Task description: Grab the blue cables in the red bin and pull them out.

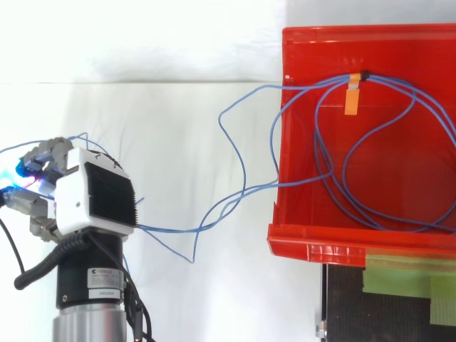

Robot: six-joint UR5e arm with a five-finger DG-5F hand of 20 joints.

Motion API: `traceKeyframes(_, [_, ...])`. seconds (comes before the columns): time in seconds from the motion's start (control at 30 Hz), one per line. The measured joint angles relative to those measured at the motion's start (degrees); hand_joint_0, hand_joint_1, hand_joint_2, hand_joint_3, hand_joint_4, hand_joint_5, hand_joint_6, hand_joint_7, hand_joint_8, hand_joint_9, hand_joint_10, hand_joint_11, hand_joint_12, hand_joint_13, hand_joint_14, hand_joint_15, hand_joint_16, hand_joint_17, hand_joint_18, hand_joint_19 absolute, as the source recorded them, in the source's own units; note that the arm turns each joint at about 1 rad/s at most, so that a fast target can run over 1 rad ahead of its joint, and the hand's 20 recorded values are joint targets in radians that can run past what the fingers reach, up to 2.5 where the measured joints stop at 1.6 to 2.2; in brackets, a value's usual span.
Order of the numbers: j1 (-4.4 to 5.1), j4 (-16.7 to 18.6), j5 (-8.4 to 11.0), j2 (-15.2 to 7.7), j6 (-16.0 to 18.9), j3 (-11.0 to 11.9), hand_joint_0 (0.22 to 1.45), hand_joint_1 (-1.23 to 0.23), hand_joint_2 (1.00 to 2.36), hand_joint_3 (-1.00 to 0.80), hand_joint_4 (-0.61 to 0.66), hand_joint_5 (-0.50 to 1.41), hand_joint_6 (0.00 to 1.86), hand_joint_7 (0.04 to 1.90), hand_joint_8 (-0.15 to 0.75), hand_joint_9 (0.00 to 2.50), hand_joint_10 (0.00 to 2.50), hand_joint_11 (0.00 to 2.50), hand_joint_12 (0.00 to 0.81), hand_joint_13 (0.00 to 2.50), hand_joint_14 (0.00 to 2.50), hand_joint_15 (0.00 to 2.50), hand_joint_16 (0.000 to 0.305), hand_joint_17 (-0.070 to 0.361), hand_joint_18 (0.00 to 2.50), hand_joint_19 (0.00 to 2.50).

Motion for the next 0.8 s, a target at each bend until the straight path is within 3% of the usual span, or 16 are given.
traceKeyframes(0.8, [0.01,0.0,0.0,0.0,0.0,0.0,0.97,-0.97,1.01,-0.73,-0.06,0.55,1.47,0.43,0.199,1.08,0.0,1.74,0.282,1.23,0.99,1.46,0.043,0.098,0.95,1.04])
